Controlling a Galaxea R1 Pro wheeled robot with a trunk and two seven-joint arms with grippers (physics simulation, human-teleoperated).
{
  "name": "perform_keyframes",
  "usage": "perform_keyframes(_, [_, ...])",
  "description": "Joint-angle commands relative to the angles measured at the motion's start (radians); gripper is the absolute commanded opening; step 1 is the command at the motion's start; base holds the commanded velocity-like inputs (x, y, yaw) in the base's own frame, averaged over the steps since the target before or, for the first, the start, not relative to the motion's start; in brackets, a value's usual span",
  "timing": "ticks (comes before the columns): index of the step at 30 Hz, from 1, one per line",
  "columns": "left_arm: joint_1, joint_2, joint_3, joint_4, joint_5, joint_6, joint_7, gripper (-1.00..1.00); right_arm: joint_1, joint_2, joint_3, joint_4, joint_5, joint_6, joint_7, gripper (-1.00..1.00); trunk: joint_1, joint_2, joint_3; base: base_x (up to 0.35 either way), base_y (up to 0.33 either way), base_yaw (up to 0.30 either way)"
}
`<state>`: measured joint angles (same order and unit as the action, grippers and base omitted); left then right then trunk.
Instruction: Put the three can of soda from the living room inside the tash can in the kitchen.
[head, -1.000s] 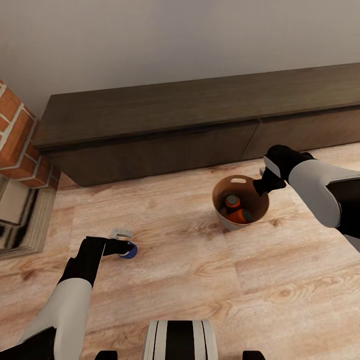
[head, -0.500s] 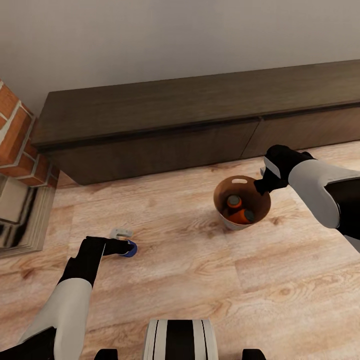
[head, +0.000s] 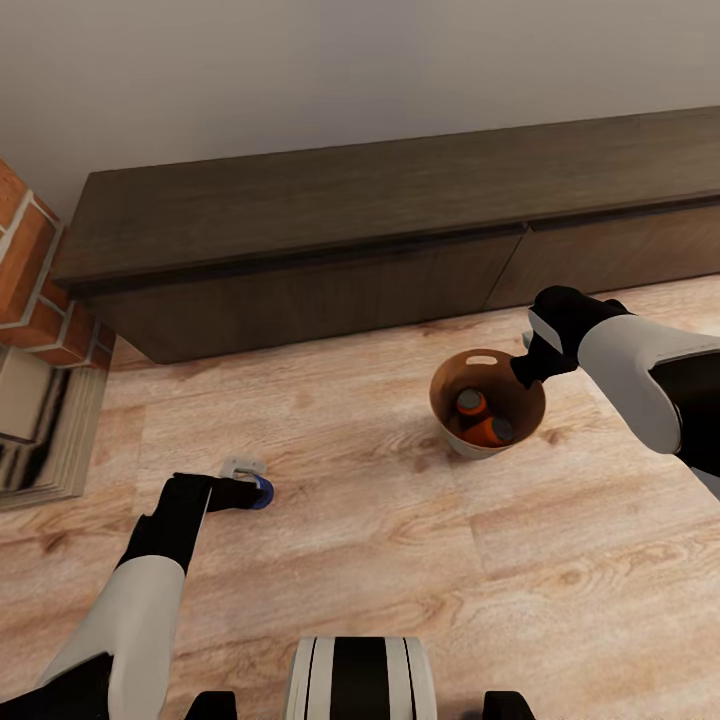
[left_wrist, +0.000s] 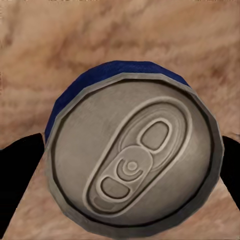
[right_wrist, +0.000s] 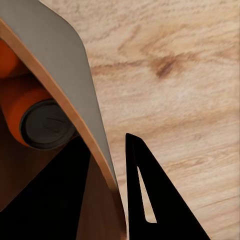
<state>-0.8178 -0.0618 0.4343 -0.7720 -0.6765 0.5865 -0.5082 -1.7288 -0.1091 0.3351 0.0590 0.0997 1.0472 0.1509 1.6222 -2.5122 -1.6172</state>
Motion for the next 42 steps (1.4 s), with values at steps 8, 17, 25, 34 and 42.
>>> perform_keyframes(8, [0.002,0.000,0.000,-0.005,0.001,0.001,-0.004,-1.00,0.014,-0.001,-0.033,-0.008,0.018,0.000,-0.001,-1.00,0.000,0.001,0.004,0.000,0.000,0.000])
perform_keyframes(17, [-0.003,0.000,0.000,0.003,-0.003,0.029,-0.004,-1.00,0.014,-0.001,-0.034,-0.009,0.018,0.000,-0.001,-1.00,-0.004,0.003,0.038,0.000,0.000,0.000])
perform_keyframes(25, [-0.003,0.000,0.000,0.002,-0.003,0.035,-0.004,-1.00,0.016,0.005,-0.046,-0.011,0.017,0.000,-0.002,-1.00,-0.007,0.004,0.069,0.000,0.000,0.000])
perform_keyframes(34, [-0.003,0.000,0.000,0.000,-0.003,0.036,-0.004,-1.00,0.020,0.004,-0.086,-0.013,0.014,0.000,-0.002,-1.00,-0.011,0.007,0.104,0.000,0.000,0.000])
perform_keyframes(42, [-0.003,0.002,0.000,-0.004,-0.003,0.040,-0.008,-1.00,0.023,0.005,-0.118,-0.012,0.014,0.000,-0.002,-1.00,-0.015,0.008,0.135,0.000,0.000,0.000])
